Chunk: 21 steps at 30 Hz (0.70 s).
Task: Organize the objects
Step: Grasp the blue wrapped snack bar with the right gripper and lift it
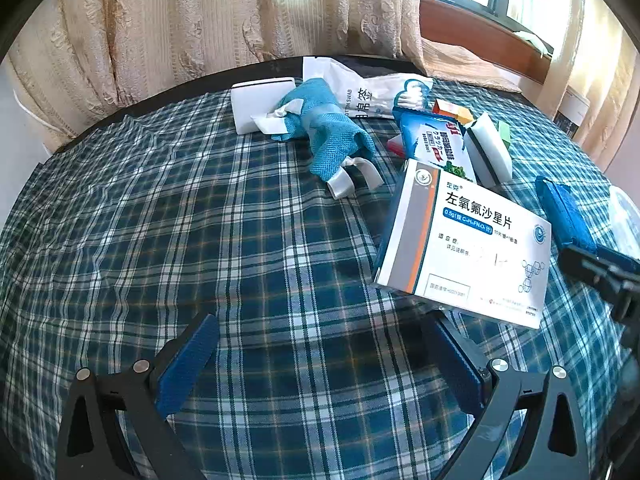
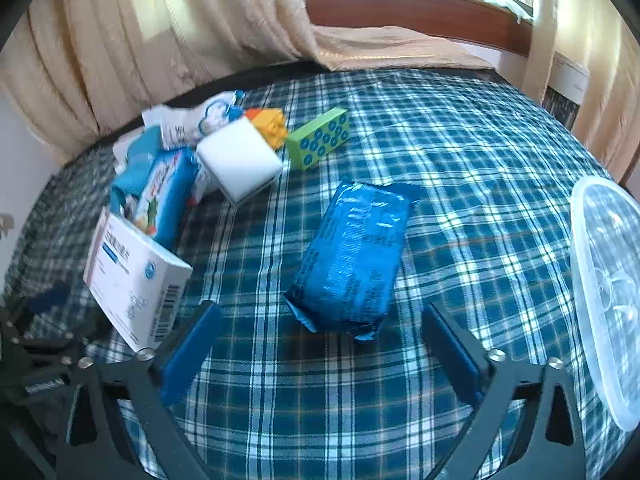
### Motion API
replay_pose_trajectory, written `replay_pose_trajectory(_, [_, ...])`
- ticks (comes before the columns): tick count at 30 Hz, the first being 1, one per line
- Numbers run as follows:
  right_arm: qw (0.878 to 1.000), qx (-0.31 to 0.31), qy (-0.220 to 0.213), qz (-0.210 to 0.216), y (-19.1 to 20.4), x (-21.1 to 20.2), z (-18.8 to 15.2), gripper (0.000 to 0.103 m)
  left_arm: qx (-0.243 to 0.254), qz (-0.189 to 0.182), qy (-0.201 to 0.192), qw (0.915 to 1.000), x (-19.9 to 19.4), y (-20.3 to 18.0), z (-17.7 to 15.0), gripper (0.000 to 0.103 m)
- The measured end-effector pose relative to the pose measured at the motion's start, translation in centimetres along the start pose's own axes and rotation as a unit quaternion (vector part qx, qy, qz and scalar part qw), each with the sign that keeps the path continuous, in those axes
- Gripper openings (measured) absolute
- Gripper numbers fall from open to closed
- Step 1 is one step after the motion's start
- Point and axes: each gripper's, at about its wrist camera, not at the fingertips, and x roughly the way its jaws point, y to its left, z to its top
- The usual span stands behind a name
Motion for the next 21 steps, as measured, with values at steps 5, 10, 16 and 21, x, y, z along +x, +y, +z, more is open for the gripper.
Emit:
replay_pose_trajectory(5, [1.000,0.006,-0.017,-0.006,0.1,-0.4,1.8,0.092,-0.007,-0.012,-0.003,0.9999,-0.1,0.3,0.1,0.103])
replay_pose_trajectory(10, [1.000,0.005,-0.011,-0.021,0.0,1.1,3.0,0.081,-0.017,-0.040,-0.008,0.9990,-0.5,0.6,0.0,0.103])
replay_pose_trajectory(16, [1.000,0.001,-0.009,-0.027,-0.3,1.8,2.8,0.061,-0.020,-0.061,-0.017,0.9978,-1.5,0.5,0.1,0.103])
replay_pose_trajectory(21, [1.000,-0.013,-0.015,-0.023,0.1,1.7,2.6,0.050,-0.019,-0.058,-0.014,0.9980,-1.9,-0.1,-0.1,0.103])
